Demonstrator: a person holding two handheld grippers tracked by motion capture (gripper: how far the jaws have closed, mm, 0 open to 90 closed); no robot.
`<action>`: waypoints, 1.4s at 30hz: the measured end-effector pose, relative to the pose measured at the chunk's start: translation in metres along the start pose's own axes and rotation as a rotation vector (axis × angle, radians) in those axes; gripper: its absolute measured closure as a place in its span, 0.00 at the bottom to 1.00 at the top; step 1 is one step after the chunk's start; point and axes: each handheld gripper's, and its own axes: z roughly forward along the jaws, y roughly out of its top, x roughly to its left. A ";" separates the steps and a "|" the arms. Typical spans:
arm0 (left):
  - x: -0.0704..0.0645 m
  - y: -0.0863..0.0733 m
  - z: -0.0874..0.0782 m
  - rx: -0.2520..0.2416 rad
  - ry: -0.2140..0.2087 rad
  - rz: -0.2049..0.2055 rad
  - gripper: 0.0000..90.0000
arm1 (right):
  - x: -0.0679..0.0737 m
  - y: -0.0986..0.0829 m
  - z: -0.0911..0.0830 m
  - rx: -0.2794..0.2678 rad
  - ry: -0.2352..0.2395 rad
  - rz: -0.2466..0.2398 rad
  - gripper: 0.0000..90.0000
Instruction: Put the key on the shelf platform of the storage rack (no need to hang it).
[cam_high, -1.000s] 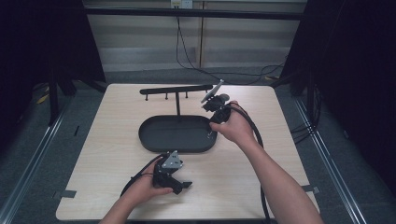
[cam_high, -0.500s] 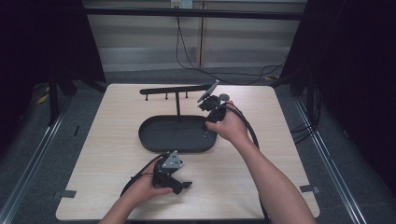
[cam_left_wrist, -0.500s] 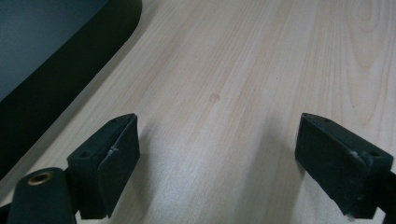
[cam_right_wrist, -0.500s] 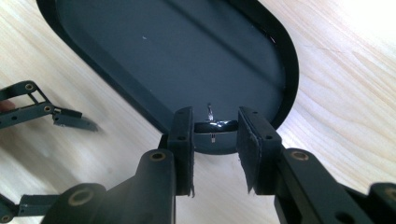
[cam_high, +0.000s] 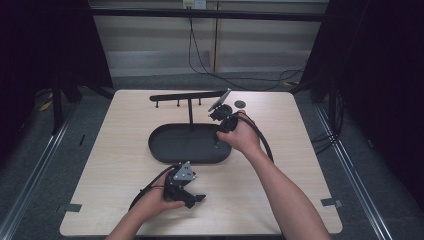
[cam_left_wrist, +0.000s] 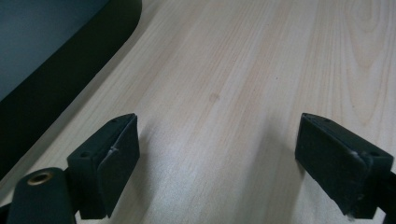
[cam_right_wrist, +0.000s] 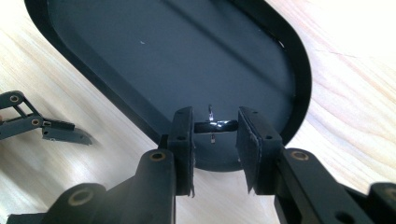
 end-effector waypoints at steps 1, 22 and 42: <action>0.000 0.000 0.000 -0.001 0.000 0.002 0.15 | 0.000 0.000 0.001 0.001 -0.003 -0.008 0.76; 0.000 0.000 0.000 -0.005 0.002 0.001 0.15 | 0.007 -0.004 0.033 -0.011 0.009 -0.039 0.76; 0.000 0.000 0.000 -0.003 0.003 0.001 0.15 | 0.000 -0.022 0.045 -0.026 0.006 -0.045 0.76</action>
